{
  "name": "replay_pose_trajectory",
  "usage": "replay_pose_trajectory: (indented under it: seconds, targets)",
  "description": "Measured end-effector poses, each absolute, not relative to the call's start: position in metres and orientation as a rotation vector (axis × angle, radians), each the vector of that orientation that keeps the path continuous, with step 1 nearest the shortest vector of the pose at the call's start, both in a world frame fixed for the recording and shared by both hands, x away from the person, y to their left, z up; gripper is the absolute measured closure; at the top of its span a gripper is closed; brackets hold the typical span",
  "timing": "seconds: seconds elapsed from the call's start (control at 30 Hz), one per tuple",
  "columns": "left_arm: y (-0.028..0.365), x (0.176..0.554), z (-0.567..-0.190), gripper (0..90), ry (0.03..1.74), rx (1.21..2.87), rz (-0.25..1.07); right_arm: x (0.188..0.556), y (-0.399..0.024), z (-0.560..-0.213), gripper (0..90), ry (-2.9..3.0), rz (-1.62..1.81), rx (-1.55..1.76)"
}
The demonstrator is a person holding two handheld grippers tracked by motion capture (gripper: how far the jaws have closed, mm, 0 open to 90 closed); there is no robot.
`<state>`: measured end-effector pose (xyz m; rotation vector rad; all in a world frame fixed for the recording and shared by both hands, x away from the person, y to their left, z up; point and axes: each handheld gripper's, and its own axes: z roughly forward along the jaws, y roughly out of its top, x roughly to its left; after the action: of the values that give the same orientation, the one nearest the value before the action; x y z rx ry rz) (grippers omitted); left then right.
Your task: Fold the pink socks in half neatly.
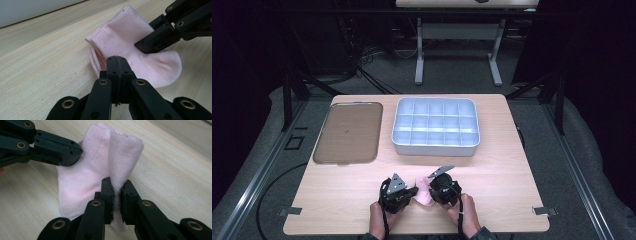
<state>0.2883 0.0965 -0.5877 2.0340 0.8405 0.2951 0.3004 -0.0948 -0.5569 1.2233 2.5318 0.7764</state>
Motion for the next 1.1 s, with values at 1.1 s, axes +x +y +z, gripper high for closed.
replay_pose_trajectory:
  seconds: [1.1]
  targets:
    - [0.097, 0.289, -0.588, 89.8, 0.852, 2.028, 0.287, 0.300, -0.129, -0.544, 84.2, 2.617, 1.003, 1.318]
